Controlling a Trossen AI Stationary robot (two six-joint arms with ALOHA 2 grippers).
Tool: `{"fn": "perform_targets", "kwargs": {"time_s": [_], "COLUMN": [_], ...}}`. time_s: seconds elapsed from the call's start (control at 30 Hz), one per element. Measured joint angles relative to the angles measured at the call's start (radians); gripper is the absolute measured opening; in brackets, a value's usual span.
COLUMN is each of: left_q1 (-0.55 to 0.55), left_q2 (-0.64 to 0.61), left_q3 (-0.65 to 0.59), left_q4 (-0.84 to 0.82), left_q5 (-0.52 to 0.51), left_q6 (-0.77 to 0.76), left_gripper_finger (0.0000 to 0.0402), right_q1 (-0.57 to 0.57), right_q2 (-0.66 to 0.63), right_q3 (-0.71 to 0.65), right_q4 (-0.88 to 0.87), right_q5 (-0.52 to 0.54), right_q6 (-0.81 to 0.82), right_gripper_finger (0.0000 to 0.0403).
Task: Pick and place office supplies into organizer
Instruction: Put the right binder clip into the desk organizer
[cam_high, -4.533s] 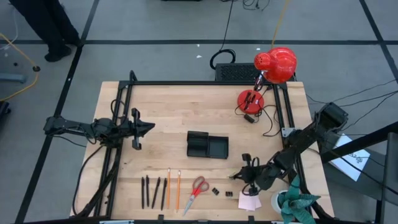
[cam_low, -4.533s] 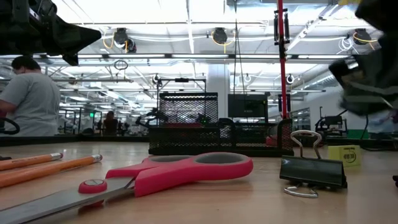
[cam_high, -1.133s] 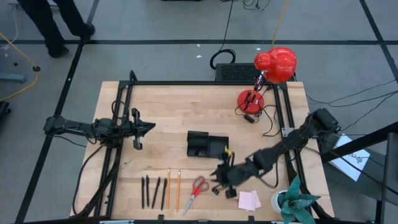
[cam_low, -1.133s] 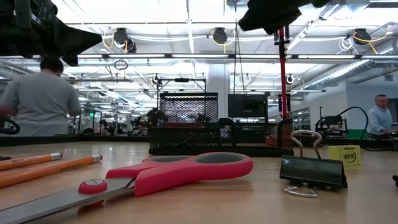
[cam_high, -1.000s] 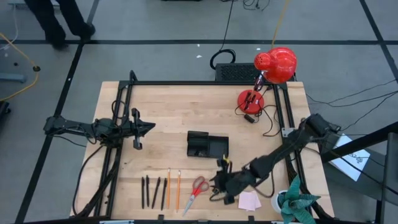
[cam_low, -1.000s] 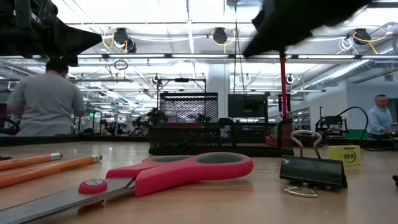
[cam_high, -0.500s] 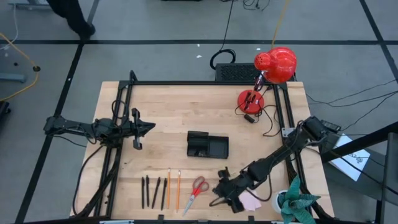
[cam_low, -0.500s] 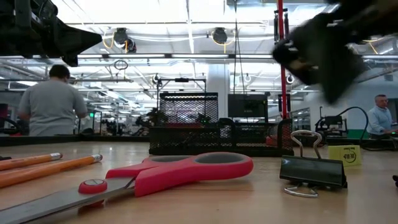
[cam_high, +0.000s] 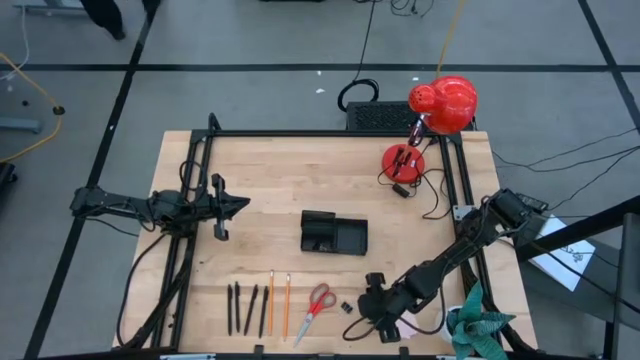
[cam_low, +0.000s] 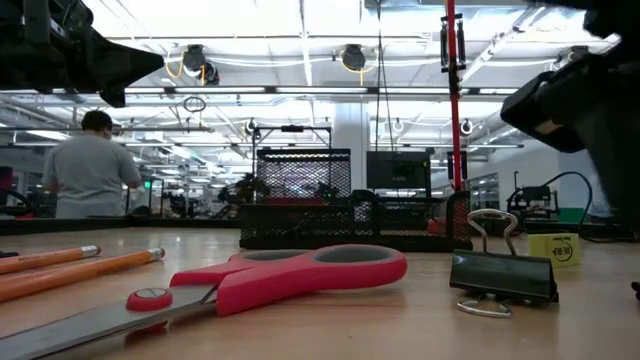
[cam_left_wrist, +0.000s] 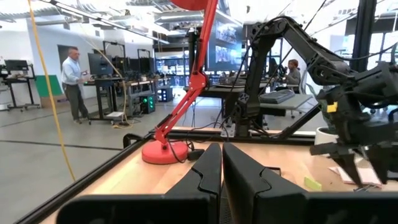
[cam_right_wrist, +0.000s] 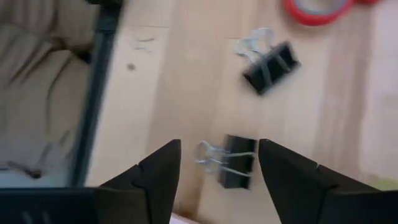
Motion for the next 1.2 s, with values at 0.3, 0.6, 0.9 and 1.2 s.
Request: {"fn": "perform_targets", "kwargs": {"time_s": [0.3, 0.6, 0.9, 1.2], "left_q1": [0.0, 0.0, 0.0, 0.0], "left_q2": [0.0, 0.0, 0.0, 0.0], "left_q3": [0.0, 0.0, 0.0, 0.0], "left_q4": [0.0, 0.0, 0.0, -0.001], "left_q5": [0.0, 0.0, 0.0, 0.0], "left_q6": [-0.001, -0.001, -0.001, -0.001], "left_gripper_finger": [0.0024, 0.0024, 0.0024, 0.0024], "right_q1": [0.0, 0.006, 0.018, 0.018], "right_q2": [-0.001, 0.002, 0.003, 0.017], "right_q3": [0.0, 0.0, 0.0, 0.0], "right_q4": [-0.028, -0.068, -0.073, -0.051], "right_q5": [0.045, 0.045, 0.048, 0.05], "right_q6": [0.007, 0.005, 0.009, 0.009], "right_gripper_finger": [0.0205, 0.0205, 0.0205, 0.0143]}}
